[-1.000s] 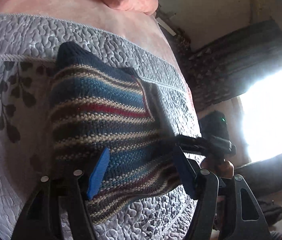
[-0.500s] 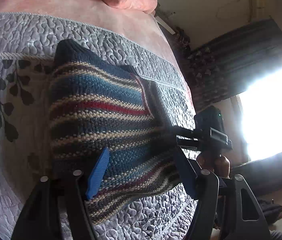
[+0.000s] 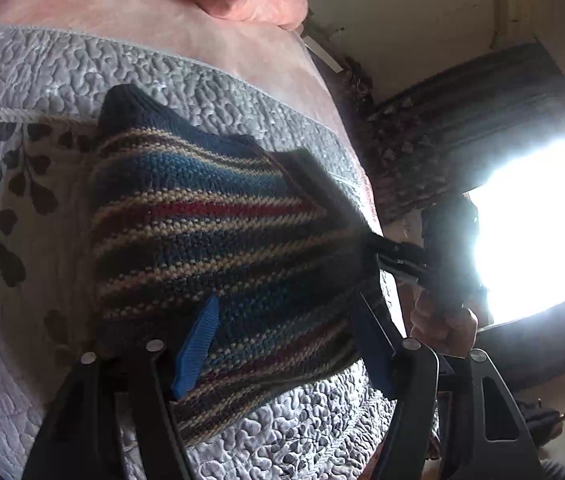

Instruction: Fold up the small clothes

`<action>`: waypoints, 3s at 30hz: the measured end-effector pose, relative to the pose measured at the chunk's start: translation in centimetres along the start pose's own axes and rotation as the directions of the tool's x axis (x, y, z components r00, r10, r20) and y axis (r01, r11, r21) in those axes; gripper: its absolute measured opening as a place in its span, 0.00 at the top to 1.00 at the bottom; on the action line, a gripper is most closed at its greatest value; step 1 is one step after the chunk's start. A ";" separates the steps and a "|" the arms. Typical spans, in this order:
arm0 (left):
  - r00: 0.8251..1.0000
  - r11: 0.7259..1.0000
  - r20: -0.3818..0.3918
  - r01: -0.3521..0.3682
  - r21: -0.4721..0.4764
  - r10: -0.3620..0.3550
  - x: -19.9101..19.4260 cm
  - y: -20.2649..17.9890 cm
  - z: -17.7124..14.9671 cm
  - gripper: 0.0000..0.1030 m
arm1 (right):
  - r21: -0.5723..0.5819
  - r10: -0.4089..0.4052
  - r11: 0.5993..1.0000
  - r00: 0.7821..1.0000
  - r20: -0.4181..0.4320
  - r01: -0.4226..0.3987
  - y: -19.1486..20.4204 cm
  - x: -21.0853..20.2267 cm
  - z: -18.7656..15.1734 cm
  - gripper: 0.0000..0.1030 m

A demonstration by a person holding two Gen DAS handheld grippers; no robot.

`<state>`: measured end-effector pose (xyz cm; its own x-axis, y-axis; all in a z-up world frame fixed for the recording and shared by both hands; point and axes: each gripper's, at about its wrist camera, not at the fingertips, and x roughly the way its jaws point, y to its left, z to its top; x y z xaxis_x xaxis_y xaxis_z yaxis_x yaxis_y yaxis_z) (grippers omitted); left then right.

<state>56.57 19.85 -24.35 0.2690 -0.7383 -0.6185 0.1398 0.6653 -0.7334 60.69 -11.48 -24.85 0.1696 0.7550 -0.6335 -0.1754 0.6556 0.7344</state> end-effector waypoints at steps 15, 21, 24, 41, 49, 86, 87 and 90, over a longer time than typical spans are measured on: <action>0.996 0.998 -0.076 0.046 -0.049 -0.050 3.2 0.9 0.5 0.35 | 0.146 -0.038 0.989 0.999 -0.004 0.038 -8.9 0.0 -1.4 0.73; 0.998 0.996 0.020 0.068 -0.065 -0.067 0.9 1.4 4.8 0.35 | 0.178 -0.029 0.984 0.995 0.092 0.012 -8.3 -0.4 2.7 0.49; 0.999 0.995 0.026 0.039 -0.088 -0.037 1.5 2.4 6.7 0.35 | 0.194 -0.050 0.980 0.998 0.031 0.043 -8.8 1.9 4.0 0.65; 0.998 0.999 -0.053 0.019 0.040 -0.017 3.7 -0.6 6.7 0.35 | 0.097 -0.045 0.995 0.985 0.168 0.029 -6.8 -2.7 2.0 0.74; 0.984 0.993 -0.130 -0.119 0.019 0.120 6.6 3.1 4.7 0.58 | 0.089 -0.156 0.984 0.988 -0.022 0.157 -8.9 1.2 -0.1 1.00; 0.989 0.986 -0.033 -0.147 -0.076 0.145 -1.8 6.9 -8.1 0.17 | 0.250 0.094 0.965 0.994 -0.046 -0.079 -11.6 -5.2 -3.9 0.20; 0.990 0.986 -0.027 -0.141 -0.092 0.139 -1.9 7.5 -8.0 0.17 | 0.262 0.103 0.962 0.993 -0.065 -0.082 -12.3 -4.6 -3.1 0.19; 0.996 0.983 -0.005 -0.090 -0.157 0.090 -1.5 9.6 -8.0 0.17 | 0.267 0.119 0.960 0.987 -0.104 -0.088 -12.5 -2.7 -1.3 0.18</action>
<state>49.87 26.50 -32.71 0.2761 -0.6757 -0.6835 -0.0365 0.7033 -0.7100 61.15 -21.65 -32.65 0.0455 0.8250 -0.5633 0.0755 0.5594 0.8254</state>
